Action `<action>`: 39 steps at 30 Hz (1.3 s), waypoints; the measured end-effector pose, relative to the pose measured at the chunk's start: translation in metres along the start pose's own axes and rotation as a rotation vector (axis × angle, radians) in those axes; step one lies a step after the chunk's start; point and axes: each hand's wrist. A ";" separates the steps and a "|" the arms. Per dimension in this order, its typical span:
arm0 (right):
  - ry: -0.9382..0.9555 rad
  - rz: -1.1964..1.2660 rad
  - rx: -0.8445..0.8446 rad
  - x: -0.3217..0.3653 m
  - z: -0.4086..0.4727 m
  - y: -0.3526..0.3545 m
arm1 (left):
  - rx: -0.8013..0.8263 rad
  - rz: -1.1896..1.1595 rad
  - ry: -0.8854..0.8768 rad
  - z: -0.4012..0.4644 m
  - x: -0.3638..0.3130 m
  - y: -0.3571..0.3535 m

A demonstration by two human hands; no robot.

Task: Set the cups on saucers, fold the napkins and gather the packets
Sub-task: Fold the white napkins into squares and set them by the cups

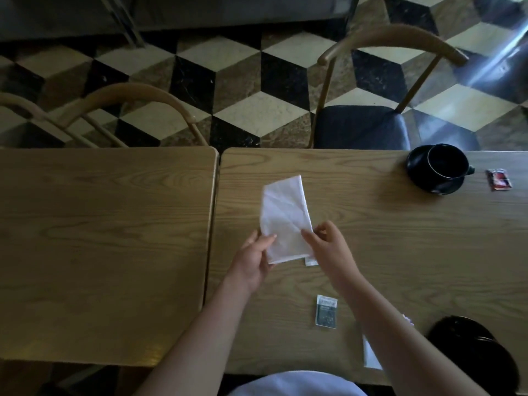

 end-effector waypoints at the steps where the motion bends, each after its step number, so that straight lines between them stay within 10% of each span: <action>1: -0.104 0.034 -0.018 -0.022 -0.005 -0.003 | -0.037 0.113 -0.008 0.000 0.007 0.007; 7: -0.617 0.163 0.053 -0.118 -0.032 -0.012 | -0.230 0.532 0.260 -0.010 0.060 0.056; 18: -0.376 0.037 0.105 -0.066 -0.020 -0.001 | -0.272 0.574 -0.024 -0.010 0.040 0.035; 39: -0.452 0.110 0.290 -0.001 0.104 -0.019 | -0.253 0.537 0.248 0.072 -0.057 0.005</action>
Point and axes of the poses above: each hand's wrist, its own z-axis towards the middle knuckle, its own y-axis out of the back of the hand, x = y × z, and after that the axes turned 1 degree about -x, right-handed
